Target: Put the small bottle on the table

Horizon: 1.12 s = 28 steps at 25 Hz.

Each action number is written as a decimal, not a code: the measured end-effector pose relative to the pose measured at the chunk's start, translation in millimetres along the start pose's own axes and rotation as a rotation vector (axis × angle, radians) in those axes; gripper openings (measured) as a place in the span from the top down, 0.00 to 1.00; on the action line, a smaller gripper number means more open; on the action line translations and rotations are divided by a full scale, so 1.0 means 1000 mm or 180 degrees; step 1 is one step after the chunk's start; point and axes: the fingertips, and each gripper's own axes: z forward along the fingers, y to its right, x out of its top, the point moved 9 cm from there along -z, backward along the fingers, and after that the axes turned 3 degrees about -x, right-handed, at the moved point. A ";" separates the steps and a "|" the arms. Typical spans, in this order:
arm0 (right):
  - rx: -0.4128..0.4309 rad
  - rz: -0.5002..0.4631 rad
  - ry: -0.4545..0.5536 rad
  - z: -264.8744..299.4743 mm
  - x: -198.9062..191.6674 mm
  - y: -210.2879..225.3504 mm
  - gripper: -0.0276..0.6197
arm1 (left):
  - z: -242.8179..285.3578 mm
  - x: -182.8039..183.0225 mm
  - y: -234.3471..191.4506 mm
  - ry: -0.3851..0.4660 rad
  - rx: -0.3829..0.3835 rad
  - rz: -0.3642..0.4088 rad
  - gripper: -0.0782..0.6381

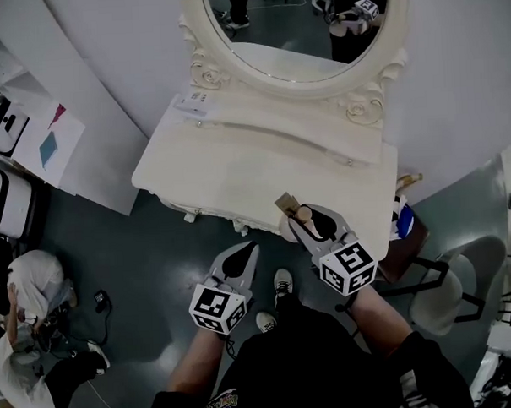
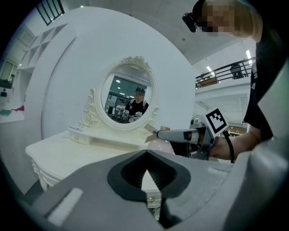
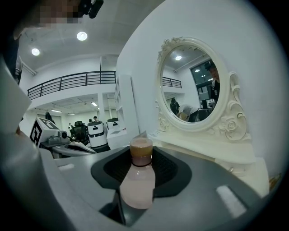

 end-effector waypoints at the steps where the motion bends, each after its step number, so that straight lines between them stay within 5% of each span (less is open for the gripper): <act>1: -0.0004 0.0004 -0.0007 0.003 0.000 0.005 0.70 | 0.005 0.001 -0.002 -0.0007 0.0003 -0.0007 0.89; 13: 0.0018 -0.0007 -0.0035 0.040 0.008 0.057 0.70 | 0.059 0.024 -0.023 -0.0002 0.0033 0.0026 0.89; 28: -0.0055 -0.0031 -0.0004 0.070 0.027 0.070 0.70 | 0.077 0.048 -0.050 0.0033 -0.0037 0.0133 0.89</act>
